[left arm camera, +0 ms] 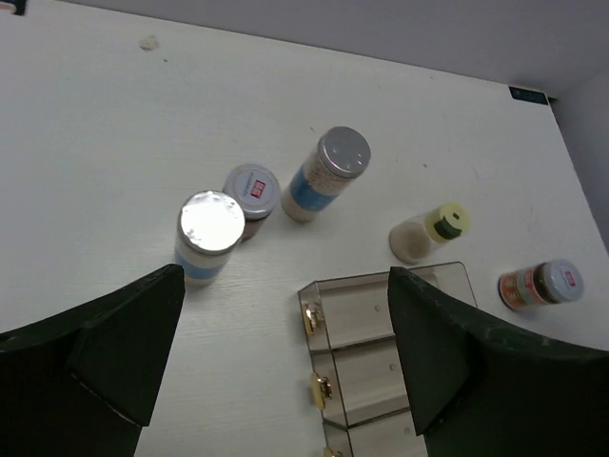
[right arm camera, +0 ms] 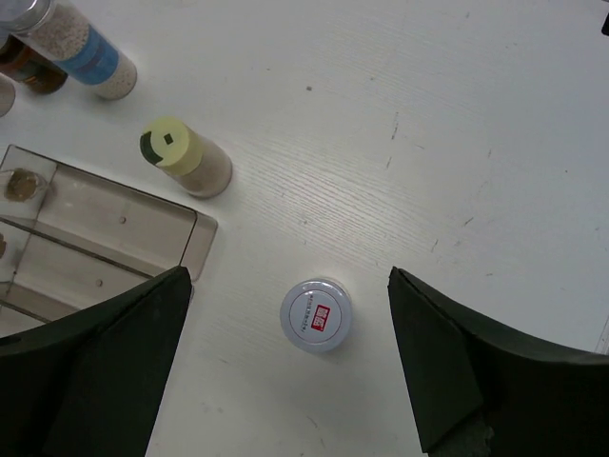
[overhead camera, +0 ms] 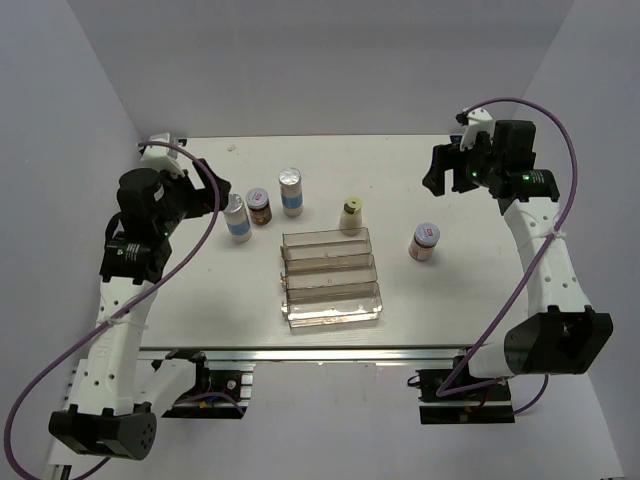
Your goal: Organize the condiment bottles
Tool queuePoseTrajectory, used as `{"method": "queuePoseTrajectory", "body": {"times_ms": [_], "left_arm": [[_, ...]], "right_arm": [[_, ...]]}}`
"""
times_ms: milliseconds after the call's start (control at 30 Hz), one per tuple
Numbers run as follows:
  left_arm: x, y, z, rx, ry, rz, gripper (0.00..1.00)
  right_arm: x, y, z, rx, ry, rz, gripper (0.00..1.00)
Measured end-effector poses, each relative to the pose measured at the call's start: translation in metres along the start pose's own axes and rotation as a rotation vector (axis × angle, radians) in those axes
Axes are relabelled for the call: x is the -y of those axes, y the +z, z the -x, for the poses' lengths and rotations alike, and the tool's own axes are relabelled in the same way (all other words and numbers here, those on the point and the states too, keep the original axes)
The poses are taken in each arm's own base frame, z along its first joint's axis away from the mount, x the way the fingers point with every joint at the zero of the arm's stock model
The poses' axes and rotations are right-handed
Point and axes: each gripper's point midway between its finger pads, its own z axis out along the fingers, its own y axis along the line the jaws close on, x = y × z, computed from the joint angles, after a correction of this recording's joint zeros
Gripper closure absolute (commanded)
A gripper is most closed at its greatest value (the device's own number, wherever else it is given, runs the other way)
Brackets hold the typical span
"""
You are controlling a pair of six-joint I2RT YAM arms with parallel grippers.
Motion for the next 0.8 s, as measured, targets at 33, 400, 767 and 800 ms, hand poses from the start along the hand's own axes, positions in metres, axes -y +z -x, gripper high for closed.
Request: {"method": "queuePoseTrajectory", "body": {"times_ms": [33,400,767,800], "left_arm": [[0.004,0.002,-0.004,-0.019,-0.009,-0.025,0.08],[0.016,0.01,-0.035,-0.149,-0.094,-0.092,0.79],[-0.009,0.048,-0.097,-0.369,-0.025,0.079,0.05],[-0.009,0.054,-0.104,-0.393,-0.001,0.101,0.04]], "right_arm": [[-0.002,0.0,0.0,0.0,-0.013,0.016,0.11],[-0.065,-0.004,-0.023,0.046,-0.309,0.377,0.11],[-0.099,0.0,-0.038,0.05,-0.305,0.52,0.38],[-0.1,0.002,-0.042,0.04,-0.29,0.525,0.49]]}}
